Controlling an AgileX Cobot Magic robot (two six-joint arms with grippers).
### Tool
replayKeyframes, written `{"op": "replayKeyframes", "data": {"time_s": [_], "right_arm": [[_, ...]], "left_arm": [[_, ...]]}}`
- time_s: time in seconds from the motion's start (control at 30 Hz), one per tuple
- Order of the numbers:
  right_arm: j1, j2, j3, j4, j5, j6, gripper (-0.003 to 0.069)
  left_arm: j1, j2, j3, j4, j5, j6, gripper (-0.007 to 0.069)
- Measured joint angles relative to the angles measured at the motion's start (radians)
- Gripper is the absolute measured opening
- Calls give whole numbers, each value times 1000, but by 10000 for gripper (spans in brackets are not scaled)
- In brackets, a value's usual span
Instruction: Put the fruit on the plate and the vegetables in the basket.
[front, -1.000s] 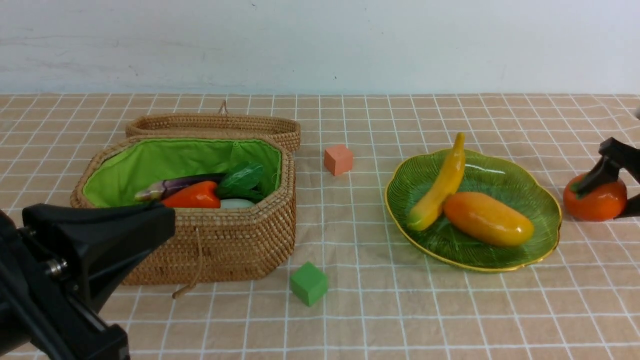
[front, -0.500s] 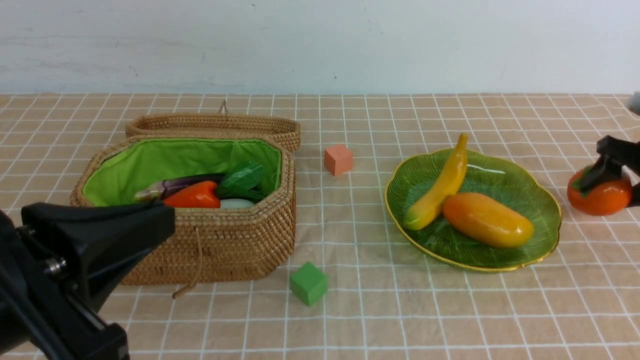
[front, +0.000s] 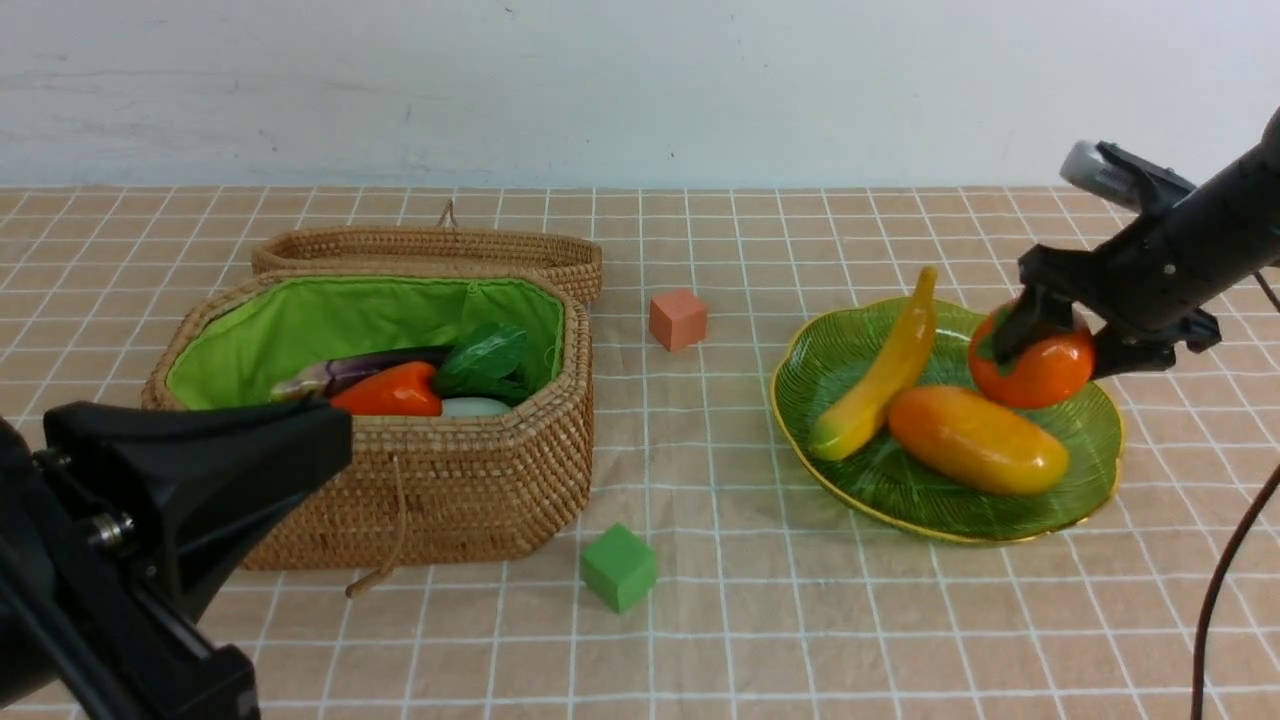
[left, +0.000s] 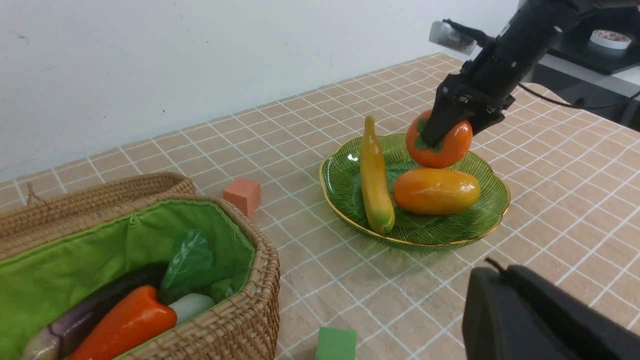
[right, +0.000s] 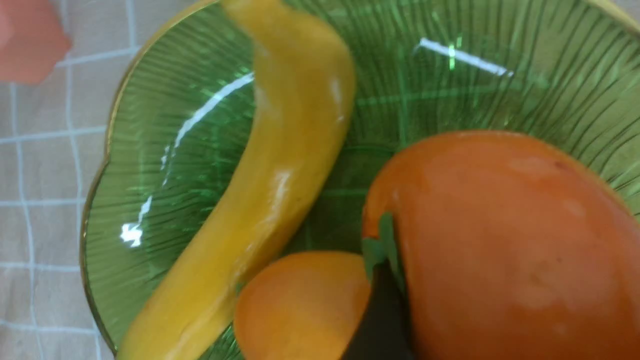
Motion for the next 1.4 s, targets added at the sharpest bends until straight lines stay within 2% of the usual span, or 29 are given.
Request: {"op": "replayKeyframes", "data": {"time_s": [0.03,0.13,0.2,0.3,0.43,0.53,0.57,0.7,0.83,0.97,1.17,1.23,1.4], "right_arm": [[0,0,0,0,0,2,559],[-1,-21,0,-7,-2,16,660],[-1,-50,0,-14,9,18,676],[-1,-121,0,-48,64,19,661],[-1,-249,2,-113,165,23,573],[-1,-453,92,-187,239,30,395],[-1,-465,109,-194,242,30,384],[-1,-740,333,-230,258,30,156],[-1,-979,546,-233,261,37,43],[-1,-1185,714,-237,249,64,18],[-1,-1505,922,-255,171,129,17],[-1,-1627,991,-262,102,139,18],[-1,-1729,1072,-274,-26,146,20]], "left_arm": [[0,0,0,2,0,0,-13],[0,0,0,22,0,0,-13],[0,0,0,36,0,0,-13],[0,0,0,53,0,-1,-13],[0,-9,1,54,0,-25,-13],[0,-90,48,59,-17,-99,-13],[0,-104,58,58,-20,-105,-13],[0,-263,202,62,-72,-130,-13],[0,-363,299,64,-129,-133,-13],[0,-409,344,65,-141,-135,-13],[0,-419,359,68,-119,-135,-13],[0,-419,359,68,-90,-135,-13],[0,-419,359,68,-42,-135,-13]]}}
